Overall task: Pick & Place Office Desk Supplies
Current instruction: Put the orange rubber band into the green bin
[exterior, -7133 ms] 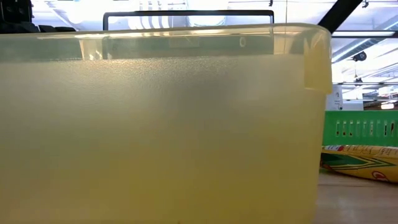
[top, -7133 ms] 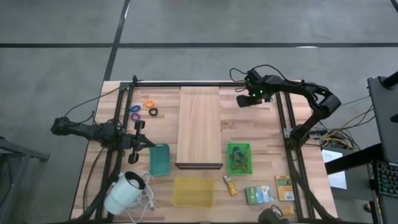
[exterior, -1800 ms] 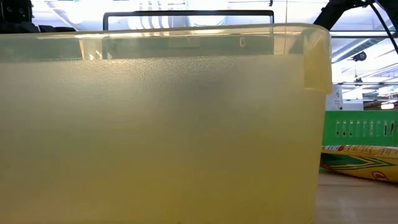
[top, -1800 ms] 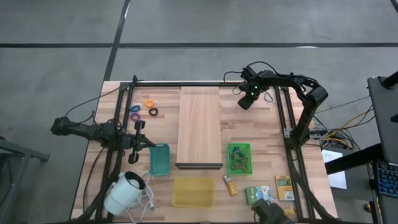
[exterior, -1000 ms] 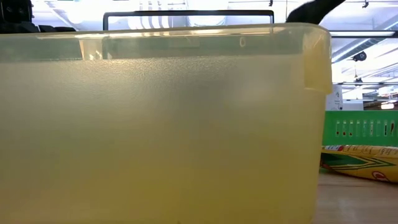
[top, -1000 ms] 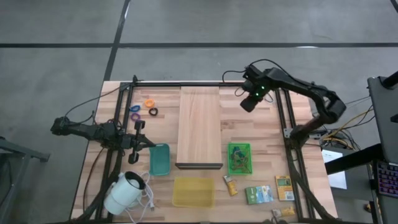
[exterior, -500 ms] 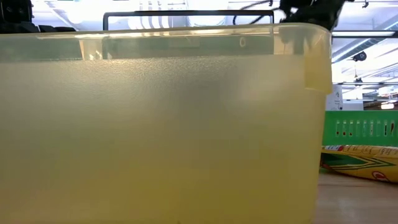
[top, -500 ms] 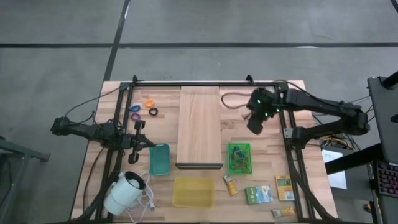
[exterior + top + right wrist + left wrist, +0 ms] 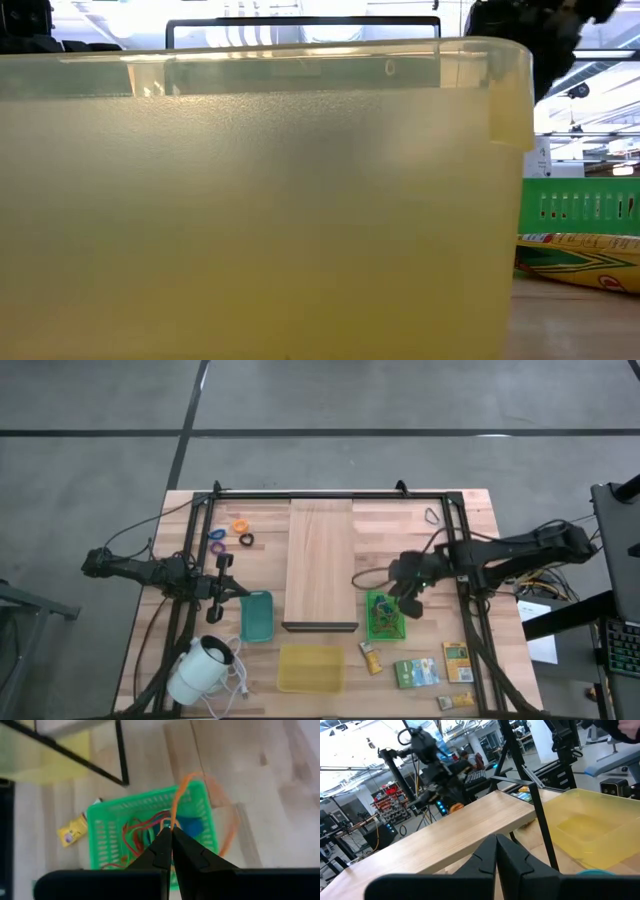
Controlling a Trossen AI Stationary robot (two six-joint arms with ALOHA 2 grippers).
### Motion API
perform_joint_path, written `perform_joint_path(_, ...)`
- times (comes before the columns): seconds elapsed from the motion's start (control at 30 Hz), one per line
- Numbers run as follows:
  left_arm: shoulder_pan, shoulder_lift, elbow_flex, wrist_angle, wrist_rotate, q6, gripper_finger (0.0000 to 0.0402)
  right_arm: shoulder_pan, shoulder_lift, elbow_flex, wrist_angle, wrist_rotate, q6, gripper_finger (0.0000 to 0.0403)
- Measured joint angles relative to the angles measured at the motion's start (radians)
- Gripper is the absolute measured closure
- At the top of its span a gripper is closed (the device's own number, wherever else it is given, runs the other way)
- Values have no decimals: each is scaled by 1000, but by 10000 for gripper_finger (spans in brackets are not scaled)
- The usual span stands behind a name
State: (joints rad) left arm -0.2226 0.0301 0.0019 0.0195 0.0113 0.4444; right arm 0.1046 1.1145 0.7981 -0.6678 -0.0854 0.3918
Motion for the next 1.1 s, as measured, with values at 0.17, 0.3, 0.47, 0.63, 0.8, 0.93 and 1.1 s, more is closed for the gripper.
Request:
perform_joint_path(0.17, 0, 0, 0, 0, 0, 0, 390, 63, 62, -14, 3, 37, 3, 394)
perform_joint_path(0.3, 0, 0, 0, 0, 0, 0, 390, 86, 113, -14, 17, 40, 2, 394)
perform_joint_path(0.47, 0, 0, 0, 0, 0, 0, 390, 95, 184, -14, 74, 44, -2, 394)
perform_joint_path(0.63, 1, 0, 0, 0, 0, 0, 390, 94, 246, -14, 70, 1, -3, 394)
perform_joint_path(0.8, 1, 0, 0, 0, 0, 0, 390, 94, 282, -13, 70, -28, -2, 394)
perform_joint_path(0.93, 1, 0, 0, 0, 0, 0, 390, 94, 279, -7, 86, -27, -2, 394)
perform_joint_path(1.1, 1, 0, 0, 0, 0, 0, 390, 94, 259, -11, 84, -27, 1, 392)
